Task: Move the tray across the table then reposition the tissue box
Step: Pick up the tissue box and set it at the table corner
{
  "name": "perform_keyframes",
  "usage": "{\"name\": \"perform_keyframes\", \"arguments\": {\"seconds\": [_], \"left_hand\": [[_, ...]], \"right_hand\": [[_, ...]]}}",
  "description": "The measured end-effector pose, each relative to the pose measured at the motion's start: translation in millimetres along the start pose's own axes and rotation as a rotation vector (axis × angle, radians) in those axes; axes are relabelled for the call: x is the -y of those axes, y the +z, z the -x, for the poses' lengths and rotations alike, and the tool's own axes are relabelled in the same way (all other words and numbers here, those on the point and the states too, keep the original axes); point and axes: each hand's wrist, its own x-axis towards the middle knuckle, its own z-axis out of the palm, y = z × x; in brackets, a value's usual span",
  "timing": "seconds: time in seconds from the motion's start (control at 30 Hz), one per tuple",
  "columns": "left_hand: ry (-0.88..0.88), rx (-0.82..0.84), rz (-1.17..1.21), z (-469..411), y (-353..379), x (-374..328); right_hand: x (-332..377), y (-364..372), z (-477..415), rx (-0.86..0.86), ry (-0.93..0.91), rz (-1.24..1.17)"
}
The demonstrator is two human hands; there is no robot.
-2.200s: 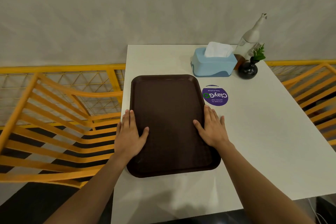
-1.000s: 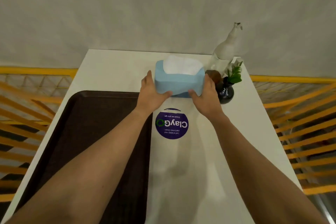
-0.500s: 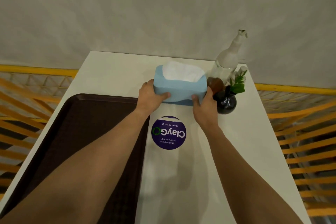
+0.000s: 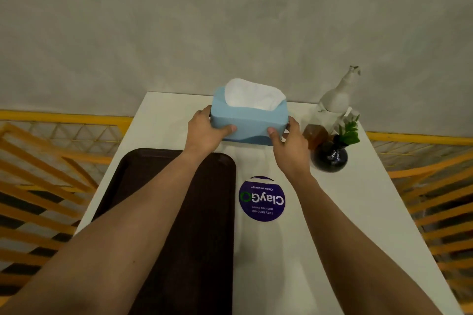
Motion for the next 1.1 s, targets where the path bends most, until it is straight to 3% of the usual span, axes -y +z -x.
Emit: {"name": "perform_keyframes", "arguments": {"seconds": [0.63, 0.97, 1.1], "left_hand": [[-0.024, 0.001, -0.033, -47, -191, 115], [-0.061, 0.045, 0.008, -91, -194, 157], [-0.105, 0.066, 0.022, -152, -162, 196]], "right_hand": [[130, 178, 23, 0.069, -0.01, 0.005], [123, 227, -21, 0.101, -0.022, 0.068], [90, 271, -77, 0.128, -0.019, 0.094]]}}
